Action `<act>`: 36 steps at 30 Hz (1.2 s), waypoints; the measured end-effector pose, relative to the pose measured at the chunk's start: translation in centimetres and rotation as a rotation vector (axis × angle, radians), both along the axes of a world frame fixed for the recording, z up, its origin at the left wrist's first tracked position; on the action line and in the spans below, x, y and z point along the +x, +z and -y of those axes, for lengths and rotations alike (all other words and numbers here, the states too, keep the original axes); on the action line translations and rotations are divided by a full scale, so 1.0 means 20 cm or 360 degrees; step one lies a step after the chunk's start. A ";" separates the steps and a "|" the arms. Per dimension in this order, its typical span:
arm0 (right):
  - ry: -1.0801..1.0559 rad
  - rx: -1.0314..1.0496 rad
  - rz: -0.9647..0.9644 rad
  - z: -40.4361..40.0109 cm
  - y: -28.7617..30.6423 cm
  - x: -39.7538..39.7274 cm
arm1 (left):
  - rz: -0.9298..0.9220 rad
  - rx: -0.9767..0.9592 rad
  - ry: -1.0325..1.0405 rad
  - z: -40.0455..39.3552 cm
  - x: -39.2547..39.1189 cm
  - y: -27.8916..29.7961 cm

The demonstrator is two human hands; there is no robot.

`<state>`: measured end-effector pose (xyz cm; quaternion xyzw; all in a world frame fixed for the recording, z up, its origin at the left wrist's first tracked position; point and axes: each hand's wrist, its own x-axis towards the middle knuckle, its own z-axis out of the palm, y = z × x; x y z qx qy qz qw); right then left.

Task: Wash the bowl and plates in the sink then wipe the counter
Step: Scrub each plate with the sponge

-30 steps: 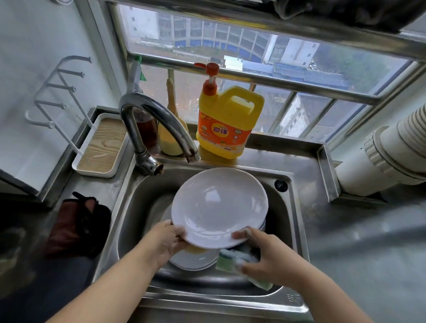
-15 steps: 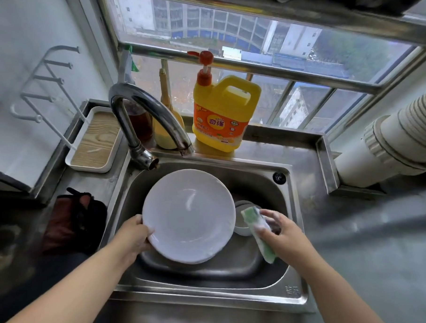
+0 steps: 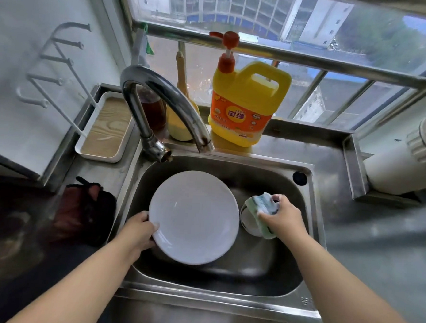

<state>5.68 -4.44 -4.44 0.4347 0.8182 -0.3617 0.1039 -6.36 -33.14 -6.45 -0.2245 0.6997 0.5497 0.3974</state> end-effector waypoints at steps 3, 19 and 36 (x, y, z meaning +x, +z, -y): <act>0.0109 0.0073 0.0001 -0.03 -0.07 -0.07 | 0.0022 0.0016 0.0029 -0.02 -0.02 -0.04; 0.0546 0.0657 0.0222 0.00 -0.27 -0.11 | 0.0147 -0.0032 0.0119 -0.01 -0.04 -0.10; -0.0083 -0.0427 0.0461 0.26 -0.71 0.10 | 0.0125 -0.0021 0.0162 -0.01 0.01 -0.11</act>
